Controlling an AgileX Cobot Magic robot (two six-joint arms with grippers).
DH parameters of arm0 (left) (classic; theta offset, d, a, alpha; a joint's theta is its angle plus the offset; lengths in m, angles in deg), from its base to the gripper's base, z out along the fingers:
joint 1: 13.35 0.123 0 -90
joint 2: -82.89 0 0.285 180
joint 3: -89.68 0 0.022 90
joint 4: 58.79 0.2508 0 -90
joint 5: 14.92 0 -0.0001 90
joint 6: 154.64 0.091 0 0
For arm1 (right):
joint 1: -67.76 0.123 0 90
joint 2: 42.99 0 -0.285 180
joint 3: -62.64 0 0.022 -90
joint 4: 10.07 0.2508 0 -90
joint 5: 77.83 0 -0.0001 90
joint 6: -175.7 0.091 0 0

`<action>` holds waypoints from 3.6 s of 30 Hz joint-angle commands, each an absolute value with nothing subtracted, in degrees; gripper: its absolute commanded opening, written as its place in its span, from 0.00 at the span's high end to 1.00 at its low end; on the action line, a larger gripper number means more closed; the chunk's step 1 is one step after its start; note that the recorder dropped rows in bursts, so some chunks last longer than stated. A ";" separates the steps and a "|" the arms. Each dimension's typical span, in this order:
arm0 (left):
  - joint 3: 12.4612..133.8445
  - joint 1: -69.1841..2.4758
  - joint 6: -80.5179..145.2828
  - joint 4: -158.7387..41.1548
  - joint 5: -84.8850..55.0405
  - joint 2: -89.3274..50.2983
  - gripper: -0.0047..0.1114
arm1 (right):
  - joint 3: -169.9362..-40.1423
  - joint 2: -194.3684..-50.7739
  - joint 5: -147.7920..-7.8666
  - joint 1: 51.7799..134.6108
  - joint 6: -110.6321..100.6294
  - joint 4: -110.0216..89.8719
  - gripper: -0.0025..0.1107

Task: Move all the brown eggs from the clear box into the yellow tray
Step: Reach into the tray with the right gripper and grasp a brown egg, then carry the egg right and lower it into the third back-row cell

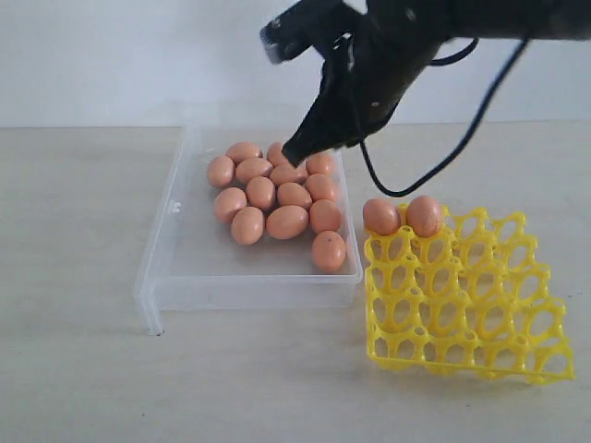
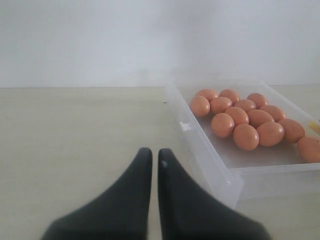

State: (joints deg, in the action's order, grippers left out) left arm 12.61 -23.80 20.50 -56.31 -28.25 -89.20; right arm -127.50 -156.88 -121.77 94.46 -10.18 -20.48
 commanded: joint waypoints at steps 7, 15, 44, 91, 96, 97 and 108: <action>12.46 -23.60 20.63 -56.45 -28.27 -89.33 0.92 | -147.68 -172.84 -141.75 93.51 -29.71 2.92 0.95; 12.46 -23.60 20.63 -56.45 -28.27 -89.33 0.92 | -147.42 -175.36 -142.92 93.51 -58.61 0.49 0.58; 12.46 -23.60 20.63 -56.45 -28.27 -89.33 0.92 | -147.42 -181.62 -131.21 88.73 -77.51 2.99 0.57; 12.46 -23.60 20.63 -56.45 -28.27 -89.33 0.92 | -146.78 -173.15 -129.52 88.19 -44.79 15.07 0.98; 12.46 -23.60 20.63 -56.45 -28.27 -89.33 0.92 | -132.31 -163.88 -117.47 85.99 -41.86 22.64 0.98; 12.46 -23.60 20.63 -56.45 -28.27 -89.33 0.92 | -126.89 -160.17 -110.84 85.11 -41.86 25.37 0.98; 12.46 -23.60 20.63 -56.45 -28.27 -89.33 0.92 | -80.39 -133.98 -55.46 73.88 -17.37 38.37 0.98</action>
State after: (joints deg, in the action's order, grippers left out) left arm 12.61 -23.80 20.50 -56.31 -28.25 -89.20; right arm -85.93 -136.97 -65.10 77.90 -32.14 40.70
